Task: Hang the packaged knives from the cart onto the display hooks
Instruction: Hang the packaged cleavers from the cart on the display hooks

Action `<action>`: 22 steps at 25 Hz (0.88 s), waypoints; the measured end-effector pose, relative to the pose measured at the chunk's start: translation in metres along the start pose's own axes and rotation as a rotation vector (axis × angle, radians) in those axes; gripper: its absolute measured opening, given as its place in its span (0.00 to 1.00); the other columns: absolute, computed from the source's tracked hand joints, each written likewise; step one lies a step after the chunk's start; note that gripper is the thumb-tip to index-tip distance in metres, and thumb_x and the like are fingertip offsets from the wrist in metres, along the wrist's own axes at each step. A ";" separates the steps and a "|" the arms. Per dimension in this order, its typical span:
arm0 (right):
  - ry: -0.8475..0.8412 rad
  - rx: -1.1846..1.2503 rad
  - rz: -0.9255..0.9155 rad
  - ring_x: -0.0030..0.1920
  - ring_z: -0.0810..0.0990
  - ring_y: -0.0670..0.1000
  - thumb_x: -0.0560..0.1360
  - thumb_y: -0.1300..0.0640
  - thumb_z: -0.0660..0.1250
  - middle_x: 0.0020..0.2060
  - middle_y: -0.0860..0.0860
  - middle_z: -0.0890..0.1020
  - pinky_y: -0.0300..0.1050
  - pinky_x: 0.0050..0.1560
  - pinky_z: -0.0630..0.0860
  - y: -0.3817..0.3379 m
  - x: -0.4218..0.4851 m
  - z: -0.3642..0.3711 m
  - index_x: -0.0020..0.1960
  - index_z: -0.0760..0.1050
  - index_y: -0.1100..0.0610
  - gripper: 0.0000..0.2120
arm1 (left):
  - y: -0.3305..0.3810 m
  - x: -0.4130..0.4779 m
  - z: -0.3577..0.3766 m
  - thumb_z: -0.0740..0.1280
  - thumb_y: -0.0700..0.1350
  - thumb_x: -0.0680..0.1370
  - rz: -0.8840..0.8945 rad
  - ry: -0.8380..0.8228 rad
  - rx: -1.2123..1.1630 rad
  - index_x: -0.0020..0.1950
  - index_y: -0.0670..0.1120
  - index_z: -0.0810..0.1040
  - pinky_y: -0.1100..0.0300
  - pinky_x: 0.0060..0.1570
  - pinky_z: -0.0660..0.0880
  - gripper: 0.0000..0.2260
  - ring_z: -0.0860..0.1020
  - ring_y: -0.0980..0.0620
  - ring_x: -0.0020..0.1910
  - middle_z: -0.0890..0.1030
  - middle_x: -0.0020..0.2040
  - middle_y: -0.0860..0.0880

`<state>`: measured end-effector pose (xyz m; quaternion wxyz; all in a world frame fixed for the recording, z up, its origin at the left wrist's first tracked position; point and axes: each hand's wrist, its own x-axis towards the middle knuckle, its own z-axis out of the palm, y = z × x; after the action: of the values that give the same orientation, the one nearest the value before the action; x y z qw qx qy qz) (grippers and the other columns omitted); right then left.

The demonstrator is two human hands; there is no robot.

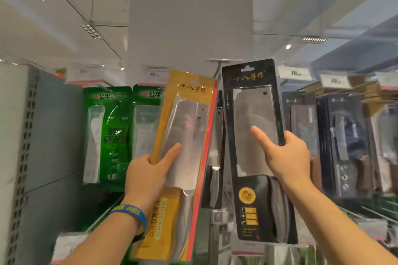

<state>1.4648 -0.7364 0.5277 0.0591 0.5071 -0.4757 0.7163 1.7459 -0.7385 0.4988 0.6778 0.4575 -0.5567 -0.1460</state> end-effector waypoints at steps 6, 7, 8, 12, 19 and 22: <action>0.057 -0.108 -0.074 0.28 0.67 0.51 0.66 0.25 0.70 0.27 0.51 0.69 0.49 0.29 0.62 -0.029 0.027 -0.020 0.33 0.63 0.56 0.35 | 0.007 0.011 0.022 0.68 0.78 0.59 0.038 -0.018 0.008 0.30 0.44 0.78 0.46 0.33 0.78 0.35 0.81 0.44 0.31 0.80 0.29 0.44; 0.062 -0.130 -0.079 0.28 0.66 0.51 0.66 0.25 0.70 0.27 0.50 0.68 0.49 0.29 0.62 -0.032 0.030 -0.022 0.33 0.62 0.56 0.35 | 0.008 0.013 0.025 0.67 0.79 0.59 0.060 -0.018 0.018 0.27 0.45 0.77 0.49 0.29 0.75 0.34 0.77 0.47 0.26 0.77 0.25 0.46; 0.063 -0.152 -0.090 0.28 0.67 0.49 0.66 0.25 0.69 0.28 0.49 0.69 0.48 0.29 0.62 -0.034 0.034 -0.026 0.33 0.62 0.55 0.34 | 0.011 0.014 0.029 0.66 0.80 0.58 0.084 -0.016 0.028 0.24 0.47 0.72 0.53 0.25 0.69 0.34 0.72 0.52 0.21 0.72 0.22 0.49; 0.043 -0.210 -0.156 0.36 0.77 0.52 0.65 0.22 0.66 0.36 0.52 0.79 0.44 0.30 0.65 -0.031 0.052 -0.037 0.45 0.77 0.61 0.39 | 0.021 0.023 0.045 0.64 0.82 0.57 0.132 0.003 0.068 0.27 0.48 0.69 0.58 0.26 0.65 0.35 0.69 0.53 0.22 0.69 0.23 0.48; -0.015 -0.178 -0.135 0.35 0.79 0.57 0.65 0.24 0.68 0.33 0.57 0.80 0.52 0.33 0.73 -0.025 0.056 -0.037 0.39 0.74 0.60 0.36 | 0.012 0.023 0.056 0.64 0.81 0.58 0.118 -0.022 0.066 0.30 0.49 0.68 0.57 0.27 0.65 0.33 0.68 0.53 0.25 0.68 0.25 0.51; -0.021 -0.174 -0.132 0.34 0.78 0.59 0.66 0.25 0.69 0.32 0.58 0.80 0.53 0.34 0.73 -0.022 0.057 -0.031 0.37 0.73 0.62 0.37 | 0.011 0.022 0.058 0.64 0.81 0.57 0.098 -0.050 0.036 0.31 0.48 0.72 0.57 0.28 0.68 0.35 0.71 0.52 0.26 0.72 0.27 0.51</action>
<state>1.4296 -0.7240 0.5848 0.1450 0.5376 -0.5023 0.6615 1.6981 -0.7752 0.5190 0.6617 0.4379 -0.5979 -0.1139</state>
